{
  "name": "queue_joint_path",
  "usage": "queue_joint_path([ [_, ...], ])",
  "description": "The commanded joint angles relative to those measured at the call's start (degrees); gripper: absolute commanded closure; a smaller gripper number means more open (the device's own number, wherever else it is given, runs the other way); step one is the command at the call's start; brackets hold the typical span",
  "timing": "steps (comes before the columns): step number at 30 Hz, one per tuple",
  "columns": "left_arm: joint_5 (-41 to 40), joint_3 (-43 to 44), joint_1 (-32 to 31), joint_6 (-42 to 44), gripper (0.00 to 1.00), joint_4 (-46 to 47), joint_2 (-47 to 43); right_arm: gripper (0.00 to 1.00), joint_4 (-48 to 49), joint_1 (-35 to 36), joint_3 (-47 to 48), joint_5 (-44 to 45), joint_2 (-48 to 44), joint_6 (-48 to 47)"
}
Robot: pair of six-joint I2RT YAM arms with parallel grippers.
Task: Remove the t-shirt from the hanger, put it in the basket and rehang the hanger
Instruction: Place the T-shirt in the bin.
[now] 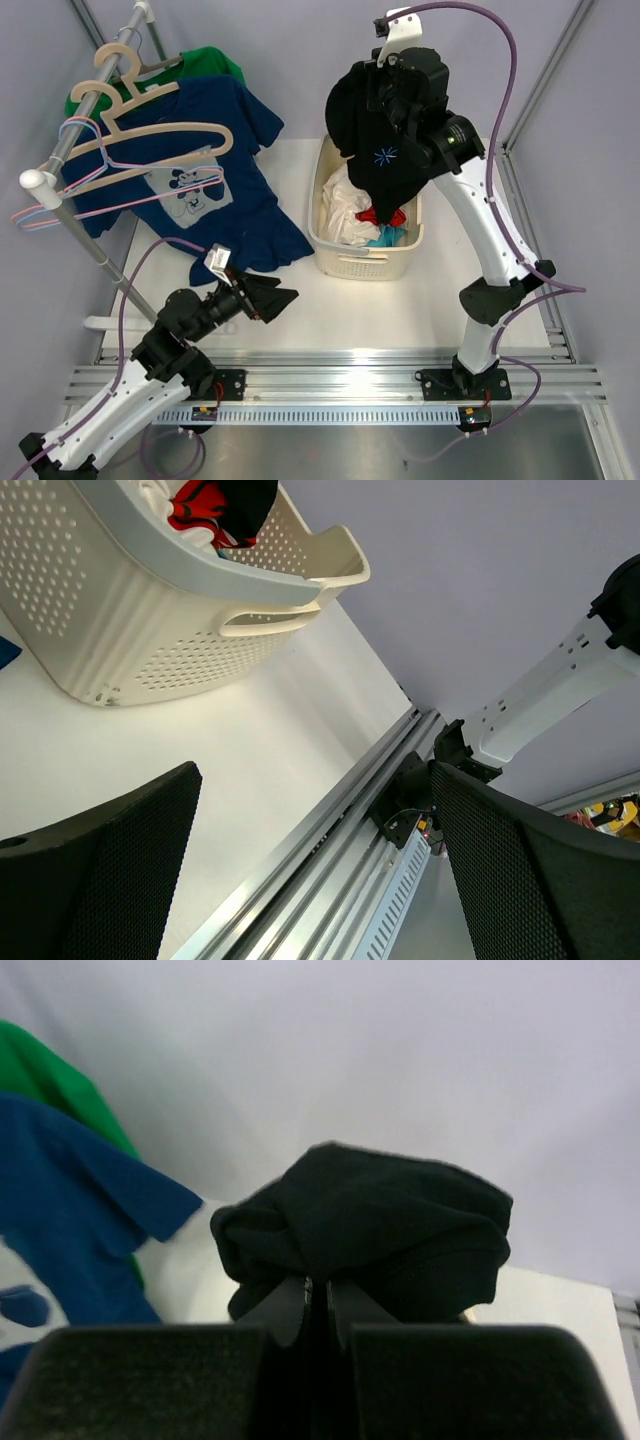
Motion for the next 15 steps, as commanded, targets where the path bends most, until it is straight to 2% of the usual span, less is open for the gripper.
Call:
queue_joint_path([
  [1,2.31,0.25,-0.23,-0.50,0.01,8.16,-0.45,1.00,7.91,-1.93,-5.76,-2.98,-2.18,1.02],
  [7,0.37,-2.30,-0.23,-0.50,0.01,7.99,-4.05,1.00,11.87,-2.02,-12.81,-3.07,-2.35,3.81],
  [10,0.11,-3.18,-0.23,-0.50,0.01,8.08,-5.28,1.00,12.84,-2.02,-14.83,-6.56,-3.06,5.05],
  [15,-0.24,-2.83,-0.32,-0.15,0.01,7.20,-6.16,1.00,6.36,-2.02,-4.66,-7.90,0.18,4.97],
])
